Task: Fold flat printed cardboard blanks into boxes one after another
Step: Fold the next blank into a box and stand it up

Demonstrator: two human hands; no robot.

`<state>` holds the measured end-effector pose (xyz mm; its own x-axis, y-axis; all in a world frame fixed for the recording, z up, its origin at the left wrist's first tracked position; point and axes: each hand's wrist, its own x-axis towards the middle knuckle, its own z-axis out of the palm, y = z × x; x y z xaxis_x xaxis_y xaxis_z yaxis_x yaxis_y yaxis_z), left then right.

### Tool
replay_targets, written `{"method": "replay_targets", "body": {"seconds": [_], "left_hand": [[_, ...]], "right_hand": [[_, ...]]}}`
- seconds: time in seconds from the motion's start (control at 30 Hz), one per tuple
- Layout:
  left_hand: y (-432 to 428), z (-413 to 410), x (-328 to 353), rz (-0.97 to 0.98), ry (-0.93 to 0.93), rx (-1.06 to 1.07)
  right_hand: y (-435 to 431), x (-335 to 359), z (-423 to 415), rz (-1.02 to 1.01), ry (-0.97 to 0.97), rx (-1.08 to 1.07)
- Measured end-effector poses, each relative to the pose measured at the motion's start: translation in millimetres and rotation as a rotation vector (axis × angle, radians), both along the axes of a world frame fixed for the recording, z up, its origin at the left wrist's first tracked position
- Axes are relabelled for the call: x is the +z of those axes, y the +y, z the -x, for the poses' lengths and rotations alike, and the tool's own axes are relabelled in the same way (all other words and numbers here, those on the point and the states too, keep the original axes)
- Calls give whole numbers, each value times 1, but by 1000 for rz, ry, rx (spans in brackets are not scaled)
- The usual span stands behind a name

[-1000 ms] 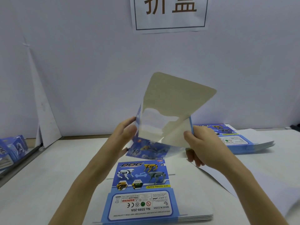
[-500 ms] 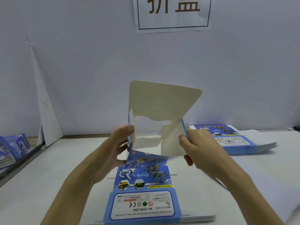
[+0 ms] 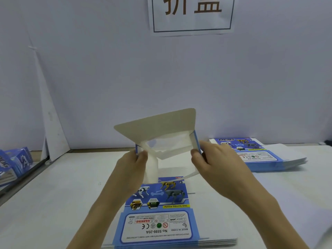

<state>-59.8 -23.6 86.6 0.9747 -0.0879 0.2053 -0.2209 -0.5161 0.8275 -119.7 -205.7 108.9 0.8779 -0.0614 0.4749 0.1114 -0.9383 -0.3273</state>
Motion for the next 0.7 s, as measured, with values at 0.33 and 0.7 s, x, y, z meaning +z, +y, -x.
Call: {"method": "replay_targets", "body": {"seconds": [0.33,0.7], "left_hand": [[-8,4,0,-155,-381,255],[2,-1,5,408,-189,-117]], "right_hand": [[2,-4,-7,-158,27,23],[-4,-7,-11,-756,48,30]]}}
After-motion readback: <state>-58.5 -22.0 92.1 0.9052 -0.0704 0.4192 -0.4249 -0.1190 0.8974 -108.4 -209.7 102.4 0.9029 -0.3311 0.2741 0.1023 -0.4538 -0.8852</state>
